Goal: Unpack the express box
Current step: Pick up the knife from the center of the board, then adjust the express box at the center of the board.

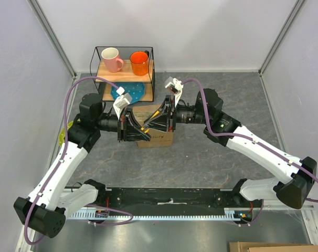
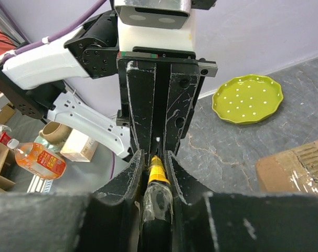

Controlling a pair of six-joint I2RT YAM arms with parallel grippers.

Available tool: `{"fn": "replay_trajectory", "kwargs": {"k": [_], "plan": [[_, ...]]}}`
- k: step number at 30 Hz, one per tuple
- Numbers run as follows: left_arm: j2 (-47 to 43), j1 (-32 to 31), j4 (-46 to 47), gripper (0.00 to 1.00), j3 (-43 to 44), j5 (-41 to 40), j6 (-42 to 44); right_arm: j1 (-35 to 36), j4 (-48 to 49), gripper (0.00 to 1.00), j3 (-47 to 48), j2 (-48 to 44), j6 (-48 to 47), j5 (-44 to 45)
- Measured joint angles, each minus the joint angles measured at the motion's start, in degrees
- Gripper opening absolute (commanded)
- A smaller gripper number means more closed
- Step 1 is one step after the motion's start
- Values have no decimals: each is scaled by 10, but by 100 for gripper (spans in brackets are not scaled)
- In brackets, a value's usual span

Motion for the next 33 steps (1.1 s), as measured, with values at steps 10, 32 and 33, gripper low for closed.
{"fn": "replay_trajectory", "kwargs": {"k": [10,32,33], "plan": [[7,2,-77,78,37,-21,33,4,-27,0,-4,-12,-18,36],[40,96,-313,89,65,-366,199,2,-111,0,-4,-9,-243,595],[47,96,-311,90,62,-370,199,0,-101,0,-4,3,-252,613]]}}
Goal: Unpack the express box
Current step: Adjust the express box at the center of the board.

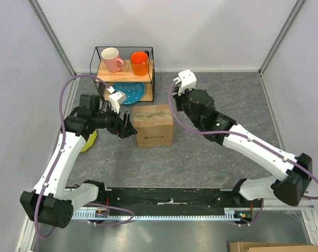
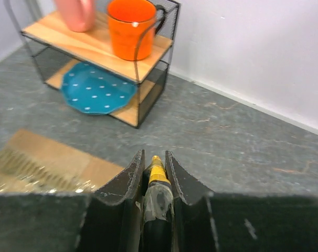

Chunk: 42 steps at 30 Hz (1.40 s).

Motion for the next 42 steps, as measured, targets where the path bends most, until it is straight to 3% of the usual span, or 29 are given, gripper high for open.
{"fn": "replay_trajectory", "kwargs": {"k": [8,15,22,31,42], "plan": [[41,1,42,96,-33,3,3,-39,107,0,0,122,-58,71],[76,1,34,93,-44,82,71,-92,134,0,7,207,-60,45],[83,1,24,91,-45,92,122,-90,139,0,48,252,-54,-14],[83,1,23,89,-45,66,148,-91,145,0,27,249,-18,-93],[83,5,76,86,-47,51,137,-74,96,0,-69,145,50,-130]]}}
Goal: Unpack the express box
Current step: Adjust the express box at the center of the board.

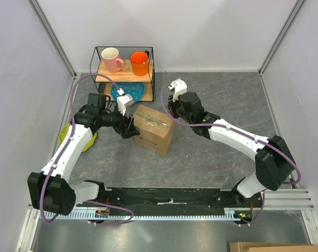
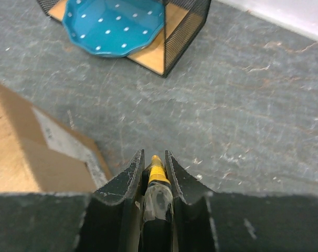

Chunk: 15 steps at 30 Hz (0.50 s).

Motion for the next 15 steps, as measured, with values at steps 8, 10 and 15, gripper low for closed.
{"fn": "replay_trajectory", "kwargs": {"k": [8,10,15], "plan": [[8,3,23,85,0,12,-9,76,-58,0,-39,-58,53,33],[12,3,26,85,0,21,-9,97,-72,0,-55,-77,67,48],[13,2,24,85,0,62,-9,118,-108,0,-70,-103,89,103]]}}
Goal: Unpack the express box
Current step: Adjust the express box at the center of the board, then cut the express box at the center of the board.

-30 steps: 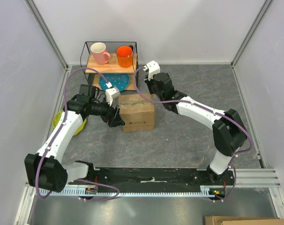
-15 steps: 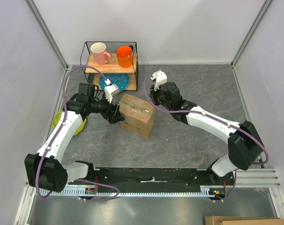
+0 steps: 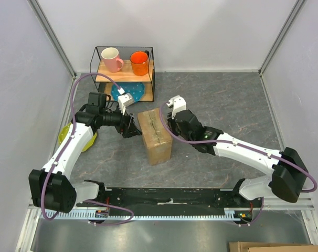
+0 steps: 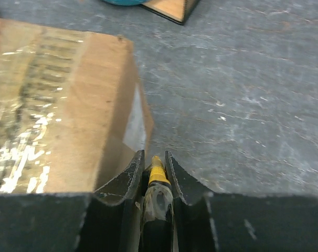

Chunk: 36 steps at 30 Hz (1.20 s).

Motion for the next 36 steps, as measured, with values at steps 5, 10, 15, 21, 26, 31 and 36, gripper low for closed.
{"fn": "replay_trajectory", "kwargs": {"k": [5,10,15,21,26,31,36], "plan": [[0,0,-22,86,5,34,11,-1,-41,0,21,4,-10,59],[-5,6,-65,88,49,47,39,-3,-66,0,75,20,-33,99],[-14,28,-84,91,111,67,65,-5,-84,0,127,26,-58,139],[8,36,-68,90,141,87,66,-8,-91,0,192,24,-80,156],[72,36,-29,84,141,90,31,-8,-80,0,215,9,-89,132],[102,37,8,81,132,89,3,-2,-42,0,215,-12,-95,80],[103,38,33,76,125,94,-9,35,9,0,213,-14,-115,48]]}}
